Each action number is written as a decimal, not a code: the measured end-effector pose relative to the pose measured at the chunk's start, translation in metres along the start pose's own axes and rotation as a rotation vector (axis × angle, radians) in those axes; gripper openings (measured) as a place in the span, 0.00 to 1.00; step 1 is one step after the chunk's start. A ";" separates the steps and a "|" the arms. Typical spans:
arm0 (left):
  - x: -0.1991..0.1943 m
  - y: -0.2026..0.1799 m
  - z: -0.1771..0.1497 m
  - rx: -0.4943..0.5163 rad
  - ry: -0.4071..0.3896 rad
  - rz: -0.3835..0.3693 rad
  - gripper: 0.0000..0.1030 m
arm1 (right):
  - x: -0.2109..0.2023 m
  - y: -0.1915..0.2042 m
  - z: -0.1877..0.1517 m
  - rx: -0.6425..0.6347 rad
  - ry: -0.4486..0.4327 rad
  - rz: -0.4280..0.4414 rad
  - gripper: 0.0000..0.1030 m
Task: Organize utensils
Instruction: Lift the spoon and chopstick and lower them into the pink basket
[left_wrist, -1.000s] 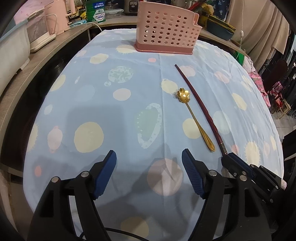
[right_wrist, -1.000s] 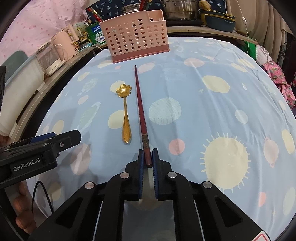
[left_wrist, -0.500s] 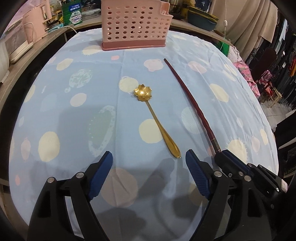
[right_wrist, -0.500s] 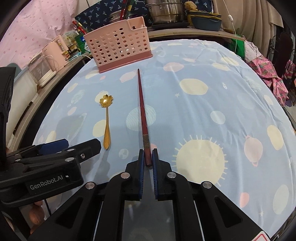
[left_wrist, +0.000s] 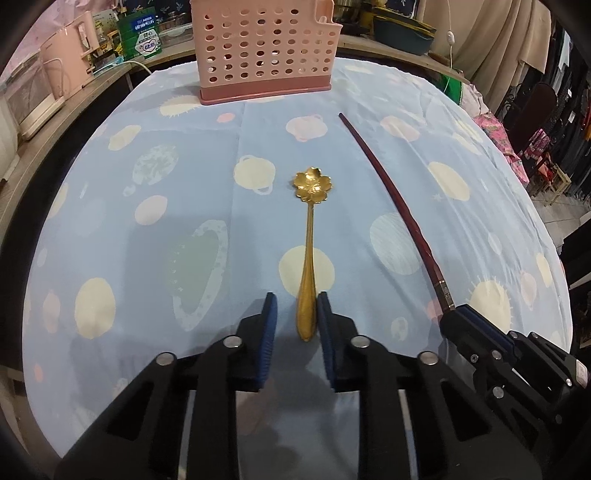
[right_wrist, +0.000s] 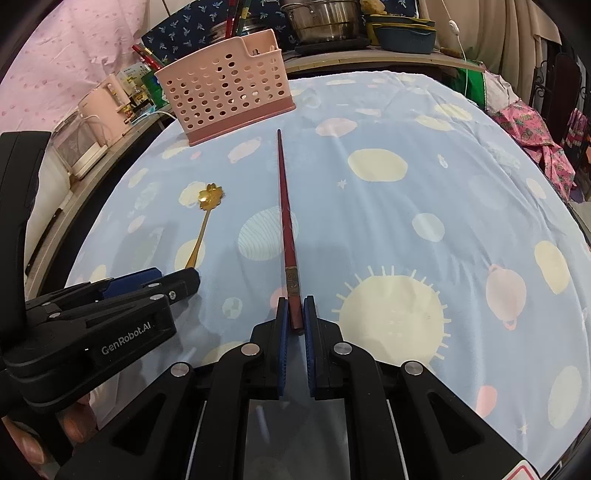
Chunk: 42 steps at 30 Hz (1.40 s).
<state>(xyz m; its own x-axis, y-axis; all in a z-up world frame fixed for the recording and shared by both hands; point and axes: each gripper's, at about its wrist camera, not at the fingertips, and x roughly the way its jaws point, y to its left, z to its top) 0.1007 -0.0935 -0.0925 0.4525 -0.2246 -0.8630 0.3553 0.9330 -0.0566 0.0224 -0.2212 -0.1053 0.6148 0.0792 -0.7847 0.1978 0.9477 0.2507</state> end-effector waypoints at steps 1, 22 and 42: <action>-0.001 0.001 -0.001 -0.001 0.003 -0.010 0.11 | 0.000 0.000 0.000 -0.001 -0.001 0.001 0.08; -0.088 0.032 0.029 -0.071 -0.195 -0.037 0.01 | -0.062 0.022 0.027 -0.018 -0.146 0.086 0.07; -0.137 0.060 0.104 -0.113 -0.322 -0.071 0.01 | -0.117 0.037 0.130 -0.014 -0.389 0.168 0.07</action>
<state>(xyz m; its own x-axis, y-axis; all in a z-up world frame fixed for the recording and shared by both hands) 0.1448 -0.0355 0.0745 0.6709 -0.3501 -0.6536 0.3107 0.9331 -0.1810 0.0566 -0.2358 0.0694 0.8805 0.1127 -0.4604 0.0615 0.9359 0.3468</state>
